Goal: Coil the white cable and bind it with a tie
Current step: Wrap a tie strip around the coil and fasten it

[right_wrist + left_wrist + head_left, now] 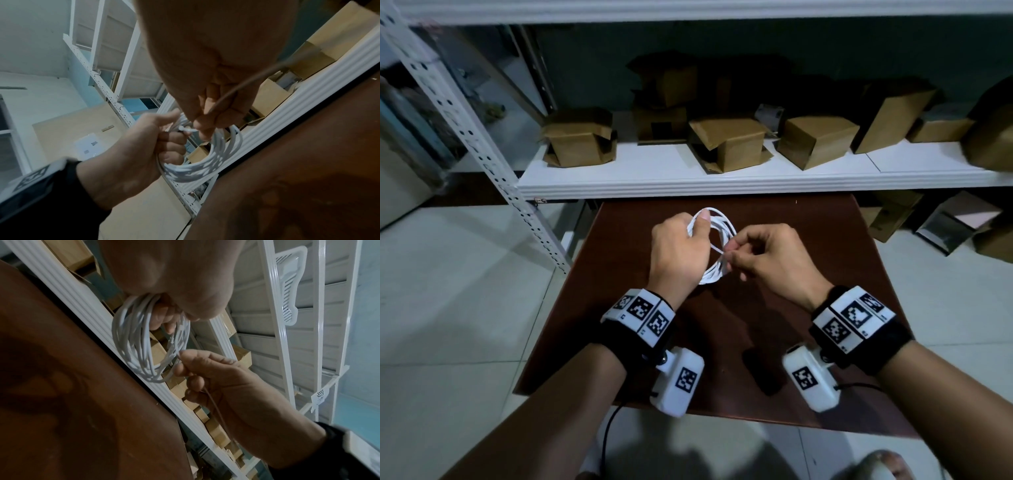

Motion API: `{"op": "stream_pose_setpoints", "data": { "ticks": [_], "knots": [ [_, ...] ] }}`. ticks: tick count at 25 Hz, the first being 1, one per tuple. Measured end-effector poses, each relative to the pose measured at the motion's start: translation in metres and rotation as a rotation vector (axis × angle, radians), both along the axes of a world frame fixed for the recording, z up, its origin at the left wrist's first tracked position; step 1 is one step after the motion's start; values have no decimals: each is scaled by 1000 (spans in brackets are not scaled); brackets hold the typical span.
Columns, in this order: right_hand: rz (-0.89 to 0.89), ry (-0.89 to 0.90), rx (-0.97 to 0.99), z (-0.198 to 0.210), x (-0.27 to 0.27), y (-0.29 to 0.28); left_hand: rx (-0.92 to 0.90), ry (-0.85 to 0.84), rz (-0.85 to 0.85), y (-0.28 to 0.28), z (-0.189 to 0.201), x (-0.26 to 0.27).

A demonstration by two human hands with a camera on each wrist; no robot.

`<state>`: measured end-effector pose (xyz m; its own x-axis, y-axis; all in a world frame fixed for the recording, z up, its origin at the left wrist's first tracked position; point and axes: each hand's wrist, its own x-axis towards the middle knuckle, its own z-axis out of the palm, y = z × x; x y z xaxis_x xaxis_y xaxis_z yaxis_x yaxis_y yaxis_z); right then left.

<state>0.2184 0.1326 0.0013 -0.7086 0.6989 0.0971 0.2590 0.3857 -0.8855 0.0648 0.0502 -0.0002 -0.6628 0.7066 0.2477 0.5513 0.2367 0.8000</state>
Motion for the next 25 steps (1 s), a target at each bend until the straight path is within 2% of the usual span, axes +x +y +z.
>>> {"op": "stream_pose_setpoints", "data": {
  "ticks": [2,4,7,9,15,19,25],
  "knots": [
    [-40,-24,-17,-1,-2,-2,57,-60,-22,-2,2,7],
    [-87,-13,-44,-1,-3,-3,89,-42,-30,-5,2,12],
    [-135,64,-68,-1,-5,-6,127,9,-56,-5,-5,13],
    [-166,119,-51,-3,-8,-9,152,-39,-73,-3,-11,14],
    [-255,262,-52,-6,-10,-16,114,-160,-163,-1,-18,19],
    [-293,327,-79,-8,-11,-21,62,-271,-116,7,-25,14],
    [-278,373,-140,-8,-16,-24,80,-259,-153,3,-13,10]
  ]
}}
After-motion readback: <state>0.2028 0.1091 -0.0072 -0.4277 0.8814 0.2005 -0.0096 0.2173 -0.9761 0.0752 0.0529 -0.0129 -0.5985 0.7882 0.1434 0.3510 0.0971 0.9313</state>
